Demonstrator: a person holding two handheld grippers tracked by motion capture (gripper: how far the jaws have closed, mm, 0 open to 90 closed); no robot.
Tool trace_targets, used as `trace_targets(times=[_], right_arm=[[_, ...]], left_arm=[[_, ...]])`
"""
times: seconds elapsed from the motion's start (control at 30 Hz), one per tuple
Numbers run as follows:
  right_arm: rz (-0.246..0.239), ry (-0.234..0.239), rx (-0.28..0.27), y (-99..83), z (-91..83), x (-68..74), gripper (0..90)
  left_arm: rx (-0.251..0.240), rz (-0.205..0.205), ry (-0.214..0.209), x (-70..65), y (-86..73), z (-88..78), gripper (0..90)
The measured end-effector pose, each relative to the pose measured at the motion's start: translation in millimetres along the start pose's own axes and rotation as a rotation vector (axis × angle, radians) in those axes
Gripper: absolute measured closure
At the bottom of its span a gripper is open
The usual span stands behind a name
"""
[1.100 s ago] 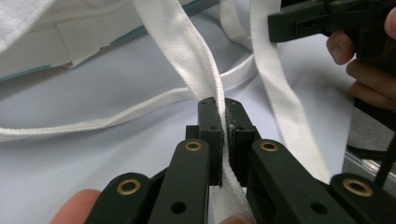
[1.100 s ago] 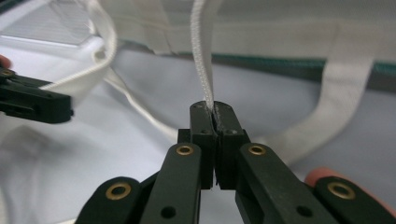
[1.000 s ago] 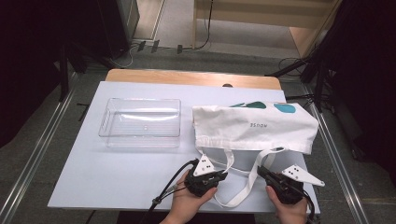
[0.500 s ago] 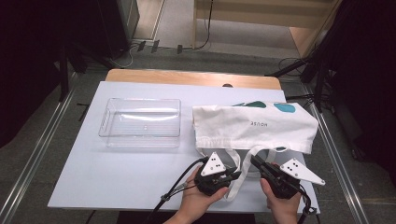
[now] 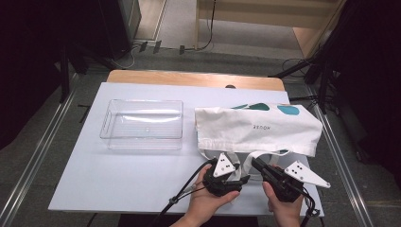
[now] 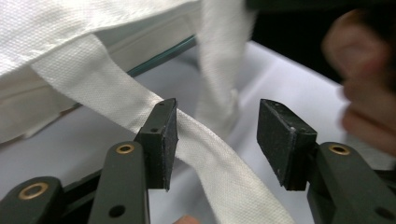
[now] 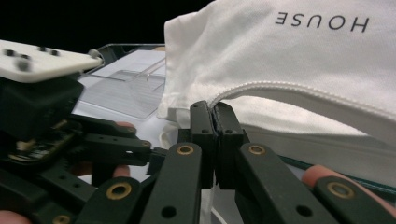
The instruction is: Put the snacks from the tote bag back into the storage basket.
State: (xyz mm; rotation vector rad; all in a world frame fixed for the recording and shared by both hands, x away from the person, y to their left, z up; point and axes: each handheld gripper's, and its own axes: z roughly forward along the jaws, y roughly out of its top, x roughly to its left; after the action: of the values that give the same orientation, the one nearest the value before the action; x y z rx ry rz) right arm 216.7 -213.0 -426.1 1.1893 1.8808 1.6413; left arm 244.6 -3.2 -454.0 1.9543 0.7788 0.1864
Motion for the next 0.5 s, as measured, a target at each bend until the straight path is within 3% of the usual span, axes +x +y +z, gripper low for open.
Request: trace_targets(times=[0.17,0.27,0.4,0.5], right_arm=[[0.002,0.015,-0.018,0.7,-2.4,0.6,90.0],[0.002,0.021,-0.021,0.3,-2.6,0.3,90.0],[-0.003,0.016,-0.02,-0.3,-2.7,-0.9,89.8],[-0.008,0.007,-0.025,-0.2,-4.8,-2.7,89.6]], left_arm=[[0.006,0.013,0.016,-1.4,-0.9,4.2,46.9],[0.008,0.027,0.011,-1.1,-0.1,6.4,58.4],[0.01,0.052,0.026,1.1,0.7,7.4,87.2],[0.013,0.07,0.014,4.2,3.1,5.8,89.9]])
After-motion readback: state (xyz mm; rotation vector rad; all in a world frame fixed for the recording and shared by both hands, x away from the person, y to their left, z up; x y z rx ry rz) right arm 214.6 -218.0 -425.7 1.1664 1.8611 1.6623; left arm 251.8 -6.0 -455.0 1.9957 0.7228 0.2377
